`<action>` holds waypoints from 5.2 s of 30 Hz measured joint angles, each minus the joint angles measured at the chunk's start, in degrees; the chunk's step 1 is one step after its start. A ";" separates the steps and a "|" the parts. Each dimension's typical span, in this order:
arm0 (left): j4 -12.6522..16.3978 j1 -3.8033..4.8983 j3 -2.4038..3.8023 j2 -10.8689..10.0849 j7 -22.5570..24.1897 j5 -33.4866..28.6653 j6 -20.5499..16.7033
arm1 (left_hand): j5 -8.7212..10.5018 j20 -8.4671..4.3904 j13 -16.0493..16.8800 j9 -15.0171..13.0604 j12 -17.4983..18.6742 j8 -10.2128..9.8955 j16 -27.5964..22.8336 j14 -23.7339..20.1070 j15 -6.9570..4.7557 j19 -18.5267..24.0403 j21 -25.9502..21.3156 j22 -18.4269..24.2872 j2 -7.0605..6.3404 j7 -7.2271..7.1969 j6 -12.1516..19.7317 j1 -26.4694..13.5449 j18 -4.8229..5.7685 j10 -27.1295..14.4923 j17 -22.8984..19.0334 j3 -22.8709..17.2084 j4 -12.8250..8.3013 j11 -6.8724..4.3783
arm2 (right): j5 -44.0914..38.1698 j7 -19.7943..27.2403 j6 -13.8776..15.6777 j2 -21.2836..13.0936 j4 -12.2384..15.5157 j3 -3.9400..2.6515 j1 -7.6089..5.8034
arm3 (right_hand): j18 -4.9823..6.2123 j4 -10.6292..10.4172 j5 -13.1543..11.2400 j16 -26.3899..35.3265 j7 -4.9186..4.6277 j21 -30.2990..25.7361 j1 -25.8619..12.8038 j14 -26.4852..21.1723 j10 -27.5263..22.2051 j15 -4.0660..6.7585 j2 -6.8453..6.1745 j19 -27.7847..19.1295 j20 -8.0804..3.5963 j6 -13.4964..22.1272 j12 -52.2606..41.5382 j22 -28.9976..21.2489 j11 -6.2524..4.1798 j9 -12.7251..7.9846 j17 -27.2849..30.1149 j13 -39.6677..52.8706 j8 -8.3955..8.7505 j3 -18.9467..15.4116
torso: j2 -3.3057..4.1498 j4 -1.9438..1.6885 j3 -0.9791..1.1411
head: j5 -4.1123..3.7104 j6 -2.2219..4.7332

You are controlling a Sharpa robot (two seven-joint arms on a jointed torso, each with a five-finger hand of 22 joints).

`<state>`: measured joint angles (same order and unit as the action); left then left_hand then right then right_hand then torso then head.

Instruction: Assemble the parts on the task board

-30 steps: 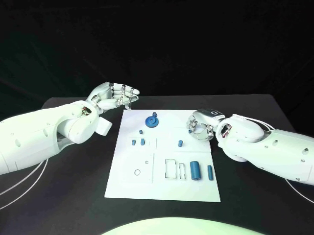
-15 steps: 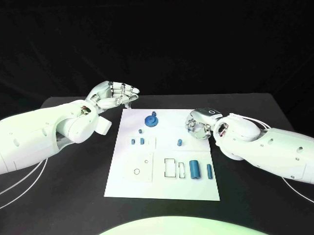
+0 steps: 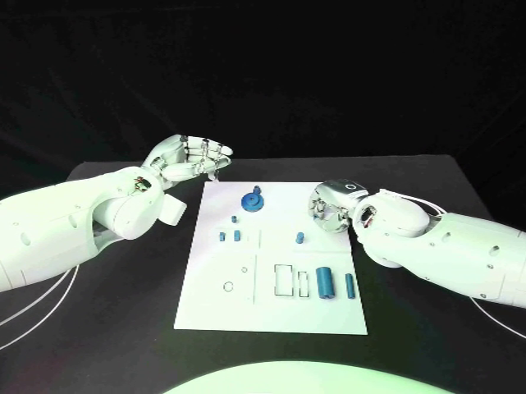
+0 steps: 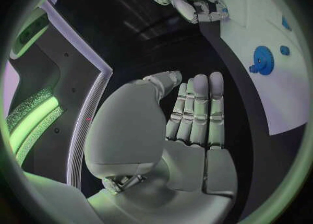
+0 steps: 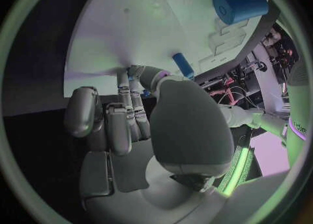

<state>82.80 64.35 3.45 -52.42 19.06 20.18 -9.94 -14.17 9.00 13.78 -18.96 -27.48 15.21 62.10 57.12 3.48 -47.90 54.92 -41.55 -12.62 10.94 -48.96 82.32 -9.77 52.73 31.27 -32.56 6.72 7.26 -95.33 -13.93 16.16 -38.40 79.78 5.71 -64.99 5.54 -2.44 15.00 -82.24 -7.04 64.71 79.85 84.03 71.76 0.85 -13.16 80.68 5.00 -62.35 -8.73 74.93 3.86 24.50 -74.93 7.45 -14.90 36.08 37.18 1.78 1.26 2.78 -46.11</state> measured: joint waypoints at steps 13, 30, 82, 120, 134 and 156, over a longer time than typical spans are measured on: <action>0.16 0.00 0.00 -0.14 0.03 -0.05 -0.73 | 0.00 0.00 -0.18 0.00 0.02 0.00 -0.28 0.00 0.00 0.00 0.00 0.06 0.22 0.00 0.00 0.22 0.01 -1.03 -0.22 0.32 -0.32 0.42 | -3.44 -2.62 2.36 -0.47 1.61 0.42 0.63 | 0.01 1.35 0.17 0.00 0.29 0.64 -0.15 0.02 0.52 0.39 0.88 -0.14 -0.29 -0.27 0.70 -0.01 0.52 0.83 0.01 0.00 -0.49 1.33 | -0.04 -0.04 -0.03 | -0.12 0.18; -0.04 0.00 0.00 -0.20 0.10 -0.31 -1.19 | 0.00 0.00 -0.37 0.00 0.02 0.00 -0.30 0.00 0.00 0.00 -0.22 0.06 0.22 0.00 0.00 0.22 0.01 -1.85 -0.29 0.32 -0.32 0.42 | -4.23 -2.75 7.62 -2.65 5.34 -0.07 0.61 | 0.12 1.75 0.08 0.00 0.43 1.03 -0.46 0.01 0.52 0.39 1.19 0.06 -0.49 -0.19 1.27 -0.02 0.53 1.18 0.02 0.10 -0.49 1.72 | -0.05 0.01 -0.04 | 0.23 0.52; 0.11 0.00 -0.02 2.16 0.39 -1.50 -1.68 | 0.00 0.00 -0.58 -0.01 0.22 0.20 -0.50 0.00 0.00 0.00 -0.22 0.10 0.22 0.00 0.00 0.22 0.02 -2.47 -0.45 0.47 -0.48 0.63 | 1.57 2.41 12.28 8.19 10.98 0.98 7.84 | 0.15 2.30 0.16 0.01 0.33 0.92 -0.55 0.01 0.85 0.38 1.07 0.06 -0.48 -0.25 1.70 -0.01 0.61 1.32 -0.01 -0.02 -0.38 2.60 | -0.03 -0.09 -0.14 | 8.05 -2.54; 0.04 0.01 -0.03 2.39 0.32 -1.54 -1.67 | 0.00 0.00 -0.64 0.05 0.22 0.20 -0.50 0.00 0.00 0.00 -0.22 0.16 0.22 0.00 0.00 0.22 0.03 -2.67 -0.50 0.63 -0.64 0.83 | 1.63 1.98 8.96 8.38 10.19 1.64 8.03 | 0.16 2.46 -0.06 -0.23 0.31 0.75 -0.85 0.02 1.74 0.38 1.23 0.06 -0.48 -0.27 1.93 -0.03 -0.08 1.42 0.01 -0.03 -0.33 2.75 | -0.08 -0.08 -0.12 | 8.55 -3.74; 0.03 0.01 -0.03 2.37 0.29 -1.54 -1.66 | 0.00 0.00 -0.63 0.04 0.21 0.20 -0.50 0.00 0.00 0.00 -0.22 0.15 0.22 0.00 0.00 0.22 0.03 -2.66 -0.50 0.63 -0.63 0.82 | 0.78 0.74 7.84 8.66 10.25 1.63 8.07 | 0.16 2.46 0.10 -0.22 0.39 0.75 -0.85 0.02 1.75 0.38 1.23 0.06 -0.48 -0.18 1.99 0.02 -0.08 1.42 0.02 -0.06 -0.30 2.74 | -0.12 -0.09 -0.15 | 8.44 -3.79; 0.07 0.01 -0.03 2.33 0.21 -1.52 -1.64 | 0.00 0.00 -0.68 0.04 0.21 0.19 -0.50 0.00 0.00 0.00 -0.44 0.15 0.22 0.00 0.00 0.22 0.03 -2.87 -0.56 0.63 -0.63 0.62 | -1.37 -1.09 5.69 9.80 10.06 1.69 8.07 | 0.18 2.84 0.21 -0.22 -0.25 -0.31 -2.24 0.02 2.11 0.37 0.94 -0.48 -0.37 1.10 3.47 0.00 -0.14 1.75 0.03 -0.14 -0.30 2.34 | -0.10 -0.12 -0.18 | 8.21 -3.80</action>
<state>82.87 64.36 3.43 -50.09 19.27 18.66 -11.57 -14.17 9.00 13.10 -18.93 -27.27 15.40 61.60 57.12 3.48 -47.90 54.49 -41.40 -12.40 10.94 -48.96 82.54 -9.74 49.86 30.71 -31.93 6.09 7.88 -96.70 -15.02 21.85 -28.59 89.84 7.40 -56.92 5.71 0.40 15.21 -82.46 -7.29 64.40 77.61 84.04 73.87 1.23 -12.22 80.20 4.63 -61.25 -5.25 74.93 3.72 26.26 -74.90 7.31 -15.20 38.42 37.08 1.66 1.09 10.99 -49.91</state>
